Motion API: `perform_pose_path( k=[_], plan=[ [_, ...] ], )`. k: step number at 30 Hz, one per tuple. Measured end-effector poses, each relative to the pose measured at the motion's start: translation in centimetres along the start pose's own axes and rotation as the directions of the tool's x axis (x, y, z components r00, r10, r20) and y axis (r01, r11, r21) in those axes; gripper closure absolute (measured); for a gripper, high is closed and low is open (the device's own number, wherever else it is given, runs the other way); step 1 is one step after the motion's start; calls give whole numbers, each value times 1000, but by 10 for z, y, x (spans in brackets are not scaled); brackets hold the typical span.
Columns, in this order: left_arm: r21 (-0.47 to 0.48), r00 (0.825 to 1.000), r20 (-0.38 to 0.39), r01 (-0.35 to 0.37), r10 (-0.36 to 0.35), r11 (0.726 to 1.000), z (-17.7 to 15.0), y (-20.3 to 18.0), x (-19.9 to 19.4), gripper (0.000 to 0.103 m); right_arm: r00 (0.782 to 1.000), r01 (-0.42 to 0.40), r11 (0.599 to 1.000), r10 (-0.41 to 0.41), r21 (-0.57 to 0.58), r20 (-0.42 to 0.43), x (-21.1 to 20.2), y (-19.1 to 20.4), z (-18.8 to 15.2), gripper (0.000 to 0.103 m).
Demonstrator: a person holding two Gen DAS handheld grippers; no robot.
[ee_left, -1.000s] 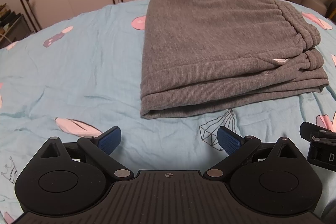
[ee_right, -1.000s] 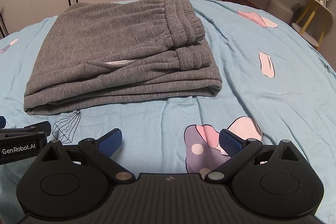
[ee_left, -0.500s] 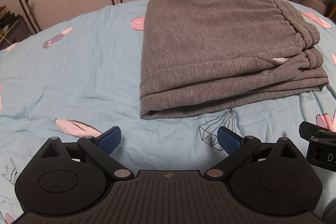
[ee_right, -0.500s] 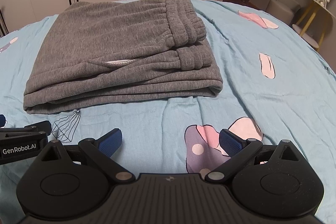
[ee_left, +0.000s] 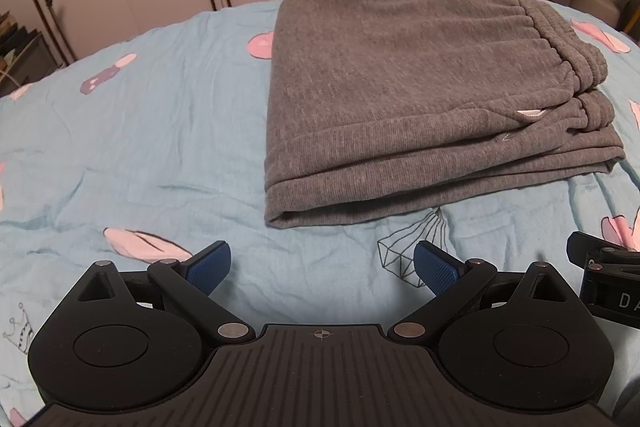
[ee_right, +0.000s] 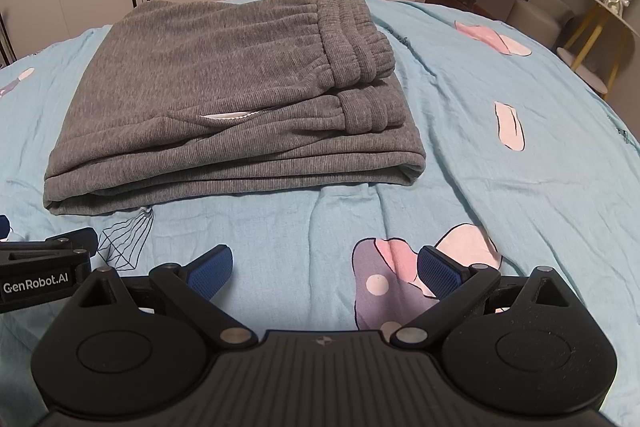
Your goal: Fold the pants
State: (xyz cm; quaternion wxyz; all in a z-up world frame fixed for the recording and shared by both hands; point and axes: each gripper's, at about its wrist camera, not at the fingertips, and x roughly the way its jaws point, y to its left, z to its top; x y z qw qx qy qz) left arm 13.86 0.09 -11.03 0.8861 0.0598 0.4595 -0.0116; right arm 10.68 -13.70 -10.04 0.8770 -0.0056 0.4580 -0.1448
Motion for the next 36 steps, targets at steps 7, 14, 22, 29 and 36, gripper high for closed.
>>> perform_pose_path(
  k=[7,14,22,29,36],
  plan=[
    [3,1000,0,-1,1,1000,0,-1,0,2,1000,1,1000,-1,-2,0,1,1,-1,4],
    [10,1000,2,2,-2,1000,0,-1,-1,2,1000,2,1000,-2,-2,0,1,1,0,4],
    [14,1000,9,6,-7,1000,-1,-2,-3,2,1000,2,1000,-2,-3,1,1,1,-1,4],
    [9,1000,1,10,-10,1000,0,-1,-2,2,1000,2,1000,-2,-4,0,1,1,0,4],
    [13,1000,2,13,-13,1000,0,-1,-2,2,1000,2,1000,-2,-5,0,1,0,-1,4]
  ],
)
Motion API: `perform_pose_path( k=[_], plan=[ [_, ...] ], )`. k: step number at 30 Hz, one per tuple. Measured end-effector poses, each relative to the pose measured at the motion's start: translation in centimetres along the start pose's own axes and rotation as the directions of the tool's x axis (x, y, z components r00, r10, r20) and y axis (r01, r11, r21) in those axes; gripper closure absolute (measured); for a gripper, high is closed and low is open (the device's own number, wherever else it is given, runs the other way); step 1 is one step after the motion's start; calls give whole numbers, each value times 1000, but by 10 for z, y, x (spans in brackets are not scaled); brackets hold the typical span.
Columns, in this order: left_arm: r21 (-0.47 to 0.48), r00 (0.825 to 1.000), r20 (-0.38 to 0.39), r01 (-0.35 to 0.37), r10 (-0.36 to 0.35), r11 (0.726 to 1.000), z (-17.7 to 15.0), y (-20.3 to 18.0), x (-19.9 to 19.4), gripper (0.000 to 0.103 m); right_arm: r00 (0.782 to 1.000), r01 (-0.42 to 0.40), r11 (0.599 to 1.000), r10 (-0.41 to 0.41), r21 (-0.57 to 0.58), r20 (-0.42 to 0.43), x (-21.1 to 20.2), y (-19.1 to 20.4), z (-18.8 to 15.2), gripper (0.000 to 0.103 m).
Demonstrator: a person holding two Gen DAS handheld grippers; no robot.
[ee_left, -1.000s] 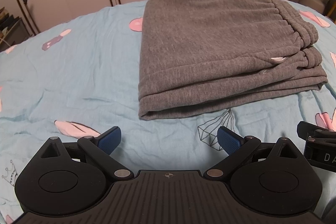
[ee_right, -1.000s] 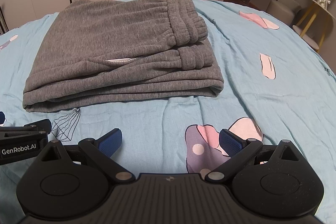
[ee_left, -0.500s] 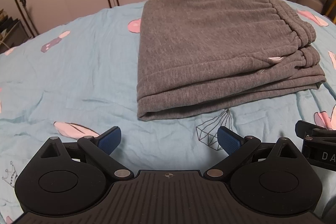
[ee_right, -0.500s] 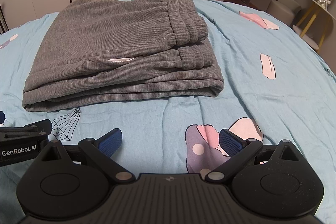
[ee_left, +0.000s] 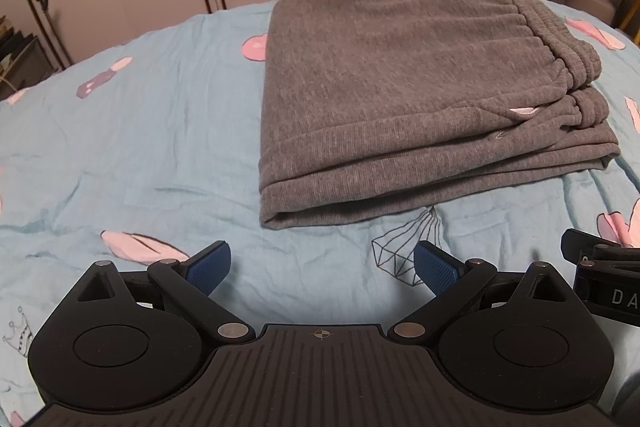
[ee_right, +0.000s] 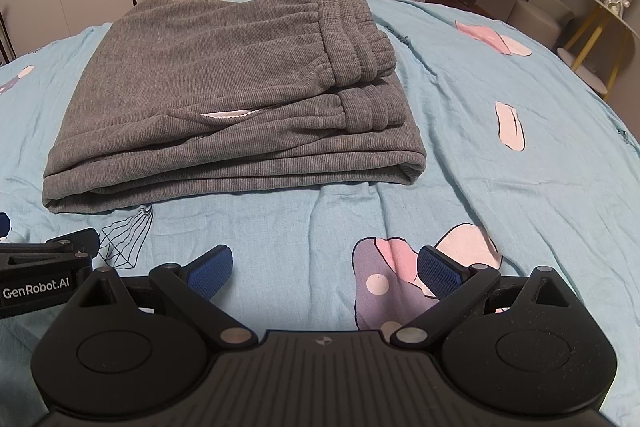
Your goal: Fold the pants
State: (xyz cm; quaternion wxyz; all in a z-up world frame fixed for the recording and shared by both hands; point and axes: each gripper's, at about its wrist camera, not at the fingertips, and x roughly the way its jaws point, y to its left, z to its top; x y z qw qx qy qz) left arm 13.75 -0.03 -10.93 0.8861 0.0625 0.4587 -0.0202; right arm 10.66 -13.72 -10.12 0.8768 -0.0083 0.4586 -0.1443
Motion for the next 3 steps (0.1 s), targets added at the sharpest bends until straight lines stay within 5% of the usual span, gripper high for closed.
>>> perform_pose_path(
  k=[3],
  plan=[
    [0,1000,-4,5,-5,1000,1,0,0,2,1000,-1,1000,1,0,0,0,0,0,4]
  ],
)
